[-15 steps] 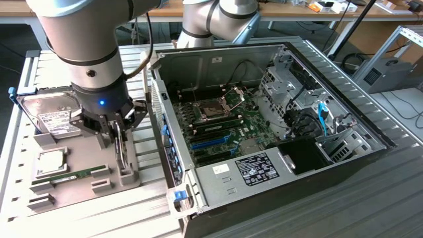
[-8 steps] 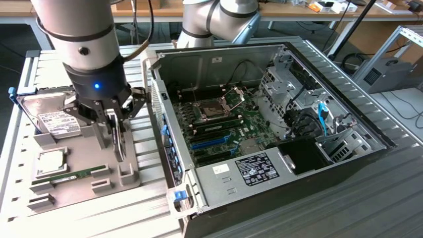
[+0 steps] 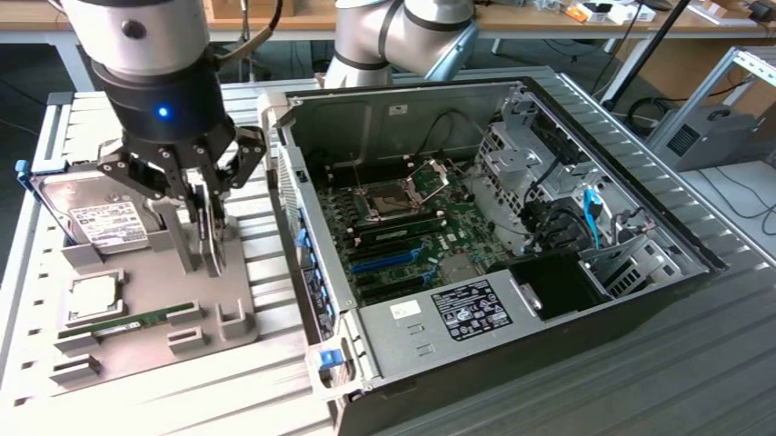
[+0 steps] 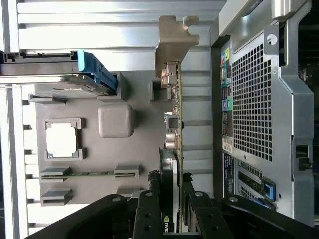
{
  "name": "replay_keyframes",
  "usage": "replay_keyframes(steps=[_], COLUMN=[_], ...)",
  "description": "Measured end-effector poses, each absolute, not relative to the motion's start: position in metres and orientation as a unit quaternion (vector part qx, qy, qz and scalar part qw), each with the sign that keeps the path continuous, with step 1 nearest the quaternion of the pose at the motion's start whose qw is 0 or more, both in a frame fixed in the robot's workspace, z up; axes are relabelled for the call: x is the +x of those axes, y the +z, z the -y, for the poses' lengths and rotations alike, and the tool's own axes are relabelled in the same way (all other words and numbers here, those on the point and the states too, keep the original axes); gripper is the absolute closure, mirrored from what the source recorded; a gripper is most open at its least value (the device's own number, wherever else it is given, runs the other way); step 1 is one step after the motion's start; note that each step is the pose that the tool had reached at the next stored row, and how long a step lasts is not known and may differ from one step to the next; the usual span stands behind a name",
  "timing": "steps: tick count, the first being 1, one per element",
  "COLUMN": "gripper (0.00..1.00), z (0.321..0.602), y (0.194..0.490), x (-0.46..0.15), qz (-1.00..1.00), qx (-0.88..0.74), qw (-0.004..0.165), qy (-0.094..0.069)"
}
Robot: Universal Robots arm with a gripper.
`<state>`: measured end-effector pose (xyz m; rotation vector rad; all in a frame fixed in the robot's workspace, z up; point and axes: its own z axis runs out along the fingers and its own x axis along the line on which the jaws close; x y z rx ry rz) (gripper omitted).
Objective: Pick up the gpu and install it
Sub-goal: 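Pick up the gpu and move the gpu toward the slot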
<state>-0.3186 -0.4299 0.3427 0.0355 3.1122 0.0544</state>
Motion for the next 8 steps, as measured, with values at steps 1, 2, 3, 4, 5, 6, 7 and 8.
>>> replay_keyframes(steps=[1, 2, 3, 4, 5, 6, 7, 8], gripper=[0.73, 0.73, 0.73, 0.73, 0.73, 0.73, 0.73, 0.73], z=[0.430, 0.430, 0.430, 0.430, 0.430, 0.429, 0.429, 0.429], y=[0.348, 0.352, 0.357, 0.362, 0.366, 0.371, 0.375, 0.381], x=[-0.319, -0.319, -0.319, -0.319, -0.319, -0.319, -0.319, -0.319], qz=[-1.000, -1.000, -1.000, -1.000, -1.000, -1.000, -1.000, -1.000], qx=[0.011, 0.011, 0.011, 0.011, 0.011, 0.011, 0.011, 0.011], qw=[0.014, 0.014, 0.014, 0.014, 0.014, 0.014, 0.014, 0.014], qy=[0.017, 0.016, 0.016, 0.015, 0.015, 0.014, 0.013, 0.012])
